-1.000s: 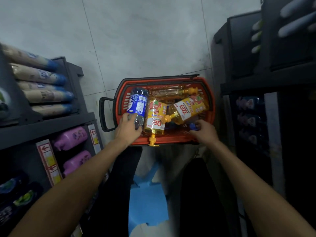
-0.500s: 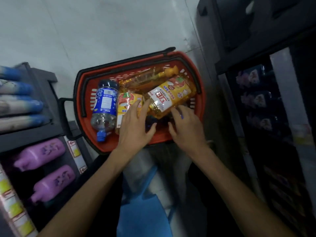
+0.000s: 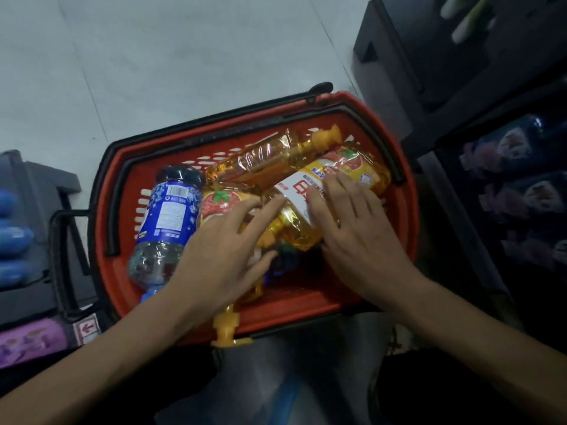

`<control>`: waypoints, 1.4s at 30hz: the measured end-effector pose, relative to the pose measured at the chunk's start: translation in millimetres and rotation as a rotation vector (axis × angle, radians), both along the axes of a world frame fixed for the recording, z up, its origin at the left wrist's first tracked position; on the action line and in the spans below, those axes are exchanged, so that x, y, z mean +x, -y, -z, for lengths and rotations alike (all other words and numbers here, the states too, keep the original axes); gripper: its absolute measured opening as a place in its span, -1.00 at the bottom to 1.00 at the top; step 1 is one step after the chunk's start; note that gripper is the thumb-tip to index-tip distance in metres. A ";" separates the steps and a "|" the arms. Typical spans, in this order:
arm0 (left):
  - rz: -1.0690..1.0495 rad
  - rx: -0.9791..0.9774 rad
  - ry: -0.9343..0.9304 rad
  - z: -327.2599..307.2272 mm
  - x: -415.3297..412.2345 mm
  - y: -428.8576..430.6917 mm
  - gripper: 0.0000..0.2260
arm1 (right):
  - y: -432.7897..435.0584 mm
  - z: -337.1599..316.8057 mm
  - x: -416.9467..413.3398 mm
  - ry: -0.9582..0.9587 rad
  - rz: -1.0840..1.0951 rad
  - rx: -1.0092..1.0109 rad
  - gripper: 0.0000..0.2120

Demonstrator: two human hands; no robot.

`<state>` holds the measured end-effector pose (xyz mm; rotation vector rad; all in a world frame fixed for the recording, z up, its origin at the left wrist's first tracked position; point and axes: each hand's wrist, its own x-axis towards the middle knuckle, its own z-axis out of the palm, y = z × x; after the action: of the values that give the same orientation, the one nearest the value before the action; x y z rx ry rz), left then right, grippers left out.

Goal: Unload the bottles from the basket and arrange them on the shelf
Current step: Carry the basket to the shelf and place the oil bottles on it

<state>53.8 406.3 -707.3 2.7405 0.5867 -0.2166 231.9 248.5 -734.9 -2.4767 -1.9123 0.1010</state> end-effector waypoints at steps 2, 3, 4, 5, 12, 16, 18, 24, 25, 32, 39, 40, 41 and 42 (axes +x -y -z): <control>0.070 0.025 0.004 1.7 -6.2 -1.2 -0.21 | -1.4 0.4 -0.7 0.018 -0.005 0.007 -0.36; 0.077 0.029 0.002 -1.0 -5.9 0.4 -0.20 | -1.0 0.5 -0.4 0.014 -0.014 0.022 -0.36; 0.060 0.023 -0.002 -5.8 -3.6 1.9 -0.20 | 0.1 0.2 0.1 0.004 -0.020 0.032 -0.36; 0.032 0.014 0.001 -11.2 -0.5 2.7 -0.20 | 1.6 -1.0 0.7 -0.007 -0.016 0.035 -0.35; 0.100 0.097 0.041 -33.4 -9.0 14.0 -0.39 | 24.6 -30.7 -22.5 -0.094 0.113 -0.087 -0.18; 0.112 0.188 0.052 -34.2 -10.0 26.4 -0.39 | 33.1 -42.1 -44.0 -0.104 0.204 -0.120 -0.16; 0.082 0.246 0.042 -33.7 -6.7 38.4 -0.36 | 41.4 -42.3 -53.1 -0.139 0.248 -0.118 -0.18; 0.022 0.336 0.084 -43.3 -8.3 75.5 -0.48 | 89.7 -52.8 -68.8 -0.146 0.295 -0.066 -0.31; 0.024 0.343 0.101 -46.1 -11.3 82.2 -0.49 | 95.0 -57.2 -69.3 -0.148 0.310 -0.054 -0.31; 0.042 0.406 0.152 -76.3 -35.8 123.9 -0.41 | 122.0 -86.8 -66.6 -0.123 0.348 0.075 -0.39; 0.153 0.536 0.113 -147.6 -22.9 128.5 -0.42 | 138.8 -115.6 -55.5 -0.165 0.364 0.262 -0.46; 0.168 0.560 0.122 -159.7 -18.3 127.2 -0.43 | 137.9 -117.8 -53.2 -0.174 0.379 0.280 -0.47; 0.178 0.577 0.132 -171.9 -13.6 125.7 -0.44 | 135.8 -119.2 -50.1 -0.185 0.394 0.293 -0.49; 0.183 0.582 0.135 -183.6 -9.1 123.7 -0.45 | 133.2 -120.6 -46.9 -0.195 0.407 0.308 -0.50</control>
<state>44.7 282.5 -523.7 3.3390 0.4069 0.1202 185.0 115.3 -614.2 -2.4738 -1.2175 0.0368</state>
